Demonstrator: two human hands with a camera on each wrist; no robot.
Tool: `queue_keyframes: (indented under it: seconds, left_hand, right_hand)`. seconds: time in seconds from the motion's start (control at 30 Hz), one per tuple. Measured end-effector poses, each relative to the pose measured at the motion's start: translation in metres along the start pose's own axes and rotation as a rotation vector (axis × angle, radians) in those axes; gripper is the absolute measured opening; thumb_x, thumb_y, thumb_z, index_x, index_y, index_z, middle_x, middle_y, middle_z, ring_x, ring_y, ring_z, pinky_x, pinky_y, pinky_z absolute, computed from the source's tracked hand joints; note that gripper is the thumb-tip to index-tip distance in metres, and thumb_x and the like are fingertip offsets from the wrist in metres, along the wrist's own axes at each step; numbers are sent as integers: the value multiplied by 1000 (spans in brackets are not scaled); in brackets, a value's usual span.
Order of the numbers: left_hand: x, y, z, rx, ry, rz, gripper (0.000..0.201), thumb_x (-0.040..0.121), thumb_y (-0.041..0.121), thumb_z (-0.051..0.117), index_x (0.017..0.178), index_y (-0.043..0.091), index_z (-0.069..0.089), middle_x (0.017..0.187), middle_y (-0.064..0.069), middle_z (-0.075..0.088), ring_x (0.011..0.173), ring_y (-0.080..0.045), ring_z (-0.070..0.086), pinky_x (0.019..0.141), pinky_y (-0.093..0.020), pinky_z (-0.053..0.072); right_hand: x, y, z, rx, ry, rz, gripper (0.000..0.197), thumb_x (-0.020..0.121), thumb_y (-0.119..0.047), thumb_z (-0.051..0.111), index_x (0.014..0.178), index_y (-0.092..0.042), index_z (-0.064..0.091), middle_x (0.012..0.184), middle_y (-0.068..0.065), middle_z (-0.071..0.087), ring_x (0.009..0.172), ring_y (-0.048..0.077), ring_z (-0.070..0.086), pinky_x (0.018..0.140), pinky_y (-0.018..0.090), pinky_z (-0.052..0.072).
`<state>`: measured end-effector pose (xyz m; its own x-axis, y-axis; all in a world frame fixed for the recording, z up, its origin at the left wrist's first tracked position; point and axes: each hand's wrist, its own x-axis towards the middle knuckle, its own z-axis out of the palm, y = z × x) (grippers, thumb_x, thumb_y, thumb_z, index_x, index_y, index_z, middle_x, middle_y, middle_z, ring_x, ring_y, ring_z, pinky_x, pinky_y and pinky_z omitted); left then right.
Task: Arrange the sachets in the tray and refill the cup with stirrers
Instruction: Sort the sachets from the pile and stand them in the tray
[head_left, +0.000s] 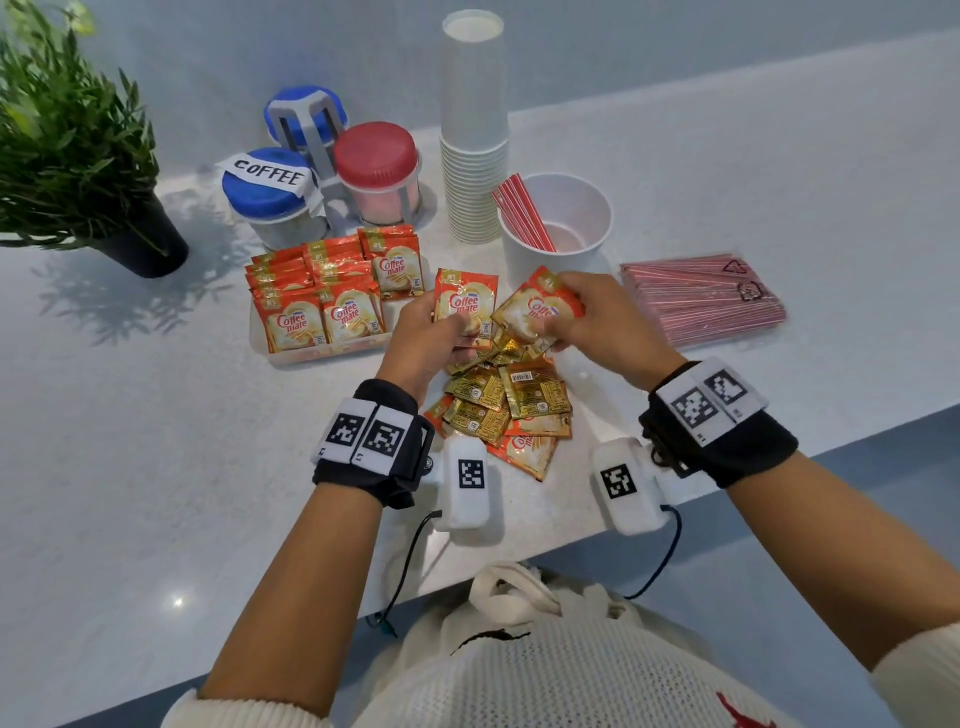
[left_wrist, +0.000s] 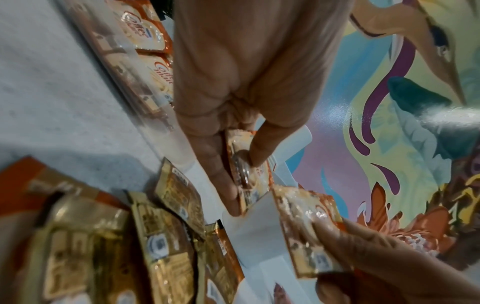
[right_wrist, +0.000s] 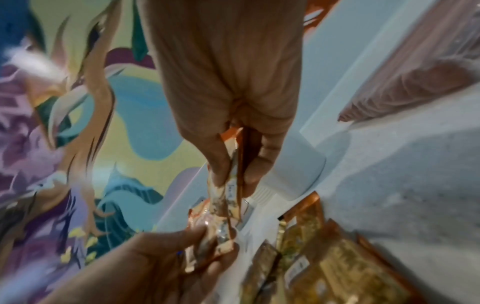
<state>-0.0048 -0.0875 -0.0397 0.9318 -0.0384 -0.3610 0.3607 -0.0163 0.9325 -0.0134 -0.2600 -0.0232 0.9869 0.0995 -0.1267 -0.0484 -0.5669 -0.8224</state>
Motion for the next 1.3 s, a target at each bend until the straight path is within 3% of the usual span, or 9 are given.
queue_keyframes:
  seconds: [0.17, 0.23, 0.4, 0.5, 0.7, 0.9, 1.13, 1.23, 1.3]
  left_hand:
    - [-7, 5, 10, 18, -127, -13, 16, 98, 12, 43, 110, 15, 53, 88, -1, 62, 75, -13, 62, 61, -19, 55]
    - [-9, 6, 13, 23, -168, -14, 15, 98, 16, 44, 109, 15, 53, 87, -1, 63, 74, -14, 63, 62, -20, 55]
    - [-14, -2, 18, 62, -190, 7, 20, 93, 13, 53, 113, 12, 53, 97, -5, 63, 74, -13, 64, 57, -15, 55]
    - [-13, -5, 19, 68, -110, 20, 23, 94, 8, 50, 117, 7, 54, 103, -9, 62, 78, -16, 63, 59, -17, 54]
    - [-10, -15, 12, 37, -20, 28, 19, 95, 11, 50, 113, 11, 54, 111, -11, 64, 95, -23, 64, 74, -29, 55]
    - [-10, -20, 13, 30, -15, 14, 22, 95, 11, 49, 117, 9, 53, 111, -10, 64, 94, -21, 64, 66, -20, 56]
    - [-9, -18, 9, -28, 64, 33, 20, 96, 10, 46, 115, 12, 53, 110, -8, 62, 98, -22, 63, 72, -23, 56]
    - [-7, -16, 3, -67, 100, 48, 19, 96, 9, 46, 113, 12, 53, 111, -8, 61, 101, -22, 62, 72, -23, 56]
    - [-6, -15, 1, -56, 93, 58, 21, 96, 10, 46, 117, 9, 52, 111, -8, 60, 99, -21, 62, 67, -20, 57]
  right_hand:
    - [2, -5, -6, 119, -43, 35, 31, 81, -10, 68, 110, -6, 60, 100, 3, 66, 82, 10, 63, 66, 13, 50]
    - [2, -4, -5, 102, -58, 46, 25, 79, -10, 70, 101, -7, 59, 92, 2, 65, 74, 7, 59, 55, 10, 45]
    - [2, 1, 2, 100, -20, 89, 29, 76, -1, 70, 100, 0, 53, 89, 18, 60, 74, 26, 64, 64, 33, 56]
    - [0, 5, 4, 237, -28, 126, 30, 77, 4, 68, 99, -4, 50, 76, 8, 58, 66, 21, 63, 64, 28, 57]
    - [-8, 18, 7, -346, -287, -23, 40, 69, -19, 80, 101, -13, 58, 101, 0, 56, 88, 14, 53, 72, 23, 41]
    - [-13, 23, 16, -578, -382, -119, 52, 71, -24, 77, 119, -16, 57, 114, 3, 57, 93, 13, 45, 78, 25, 35]
    - [-11, 27, 5, -457, -191, -152, 19, 88, -6, 52, 100, 1, 66, 100, 16, 69, 90, 29, 62, 78, 29, 45]
    - [-10, 19, -3, -220, -65, -124, 10, 87, -4, 57, 93, 2, 63, 81, 5, 65, 66, 8, 58, 57, 7, 39]
    - [-8, 10, -6, 31, -62, -94, 9, 87, -4, 59, 96, -6, 58, 74, -3, 61, 51, 0, 57, 48, 7, 40]
